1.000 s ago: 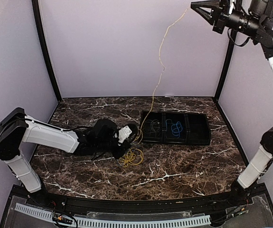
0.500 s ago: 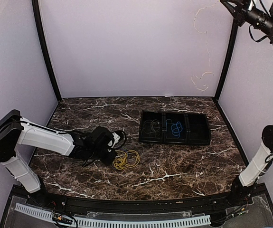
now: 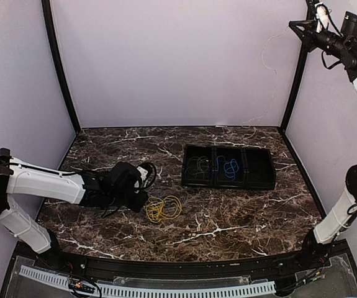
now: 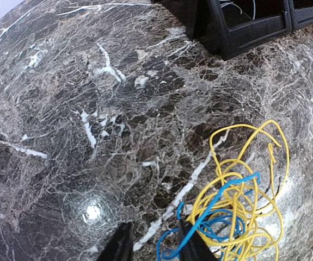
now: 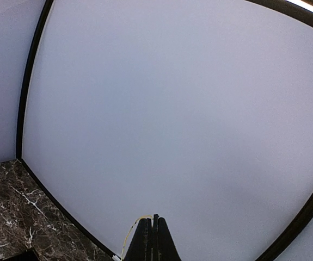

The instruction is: Untangle the cables

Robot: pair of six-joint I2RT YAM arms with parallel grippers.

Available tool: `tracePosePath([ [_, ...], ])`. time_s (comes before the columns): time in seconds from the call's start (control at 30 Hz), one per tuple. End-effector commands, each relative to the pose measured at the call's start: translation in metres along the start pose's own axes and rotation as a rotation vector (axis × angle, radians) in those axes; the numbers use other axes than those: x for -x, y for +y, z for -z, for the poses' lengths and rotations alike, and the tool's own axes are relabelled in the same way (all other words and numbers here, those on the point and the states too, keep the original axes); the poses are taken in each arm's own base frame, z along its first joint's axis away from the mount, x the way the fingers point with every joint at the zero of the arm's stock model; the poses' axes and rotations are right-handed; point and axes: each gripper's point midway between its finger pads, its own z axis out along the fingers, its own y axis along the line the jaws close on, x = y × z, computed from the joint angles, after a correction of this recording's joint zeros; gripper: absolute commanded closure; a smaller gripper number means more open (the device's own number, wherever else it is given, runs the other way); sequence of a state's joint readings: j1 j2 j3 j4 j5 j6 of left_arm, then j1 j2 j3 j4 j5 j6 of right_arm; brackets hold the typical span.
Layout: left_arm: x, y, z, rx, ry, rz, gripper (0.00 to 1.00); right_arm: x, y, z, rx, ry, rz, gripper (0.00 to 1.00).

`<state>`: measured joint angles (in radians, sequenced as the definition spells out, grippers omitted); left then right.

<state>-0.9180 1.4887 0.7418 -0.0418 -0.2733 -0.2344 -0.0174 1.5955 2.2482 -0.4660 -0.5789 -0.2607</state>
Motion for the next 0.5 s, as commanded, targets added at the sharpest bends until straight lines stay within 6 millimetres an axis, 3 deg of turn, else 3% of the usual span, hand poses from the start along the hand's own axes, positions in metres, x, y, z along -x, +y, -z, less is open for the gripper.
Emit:
tracePosePath([
  [0.0,0.004,0.008,0.009,0.03,-0.01,0.056,0.65,0.03,-0.006,0.014,-0.045,-0.081,0.056,1.0],
  [0.47,0.007,0.025,0.01,0.128,-0.027,0.105,0.61,0.025,0.01,0.022,0.008,-0.058,0.042,1.0],
])
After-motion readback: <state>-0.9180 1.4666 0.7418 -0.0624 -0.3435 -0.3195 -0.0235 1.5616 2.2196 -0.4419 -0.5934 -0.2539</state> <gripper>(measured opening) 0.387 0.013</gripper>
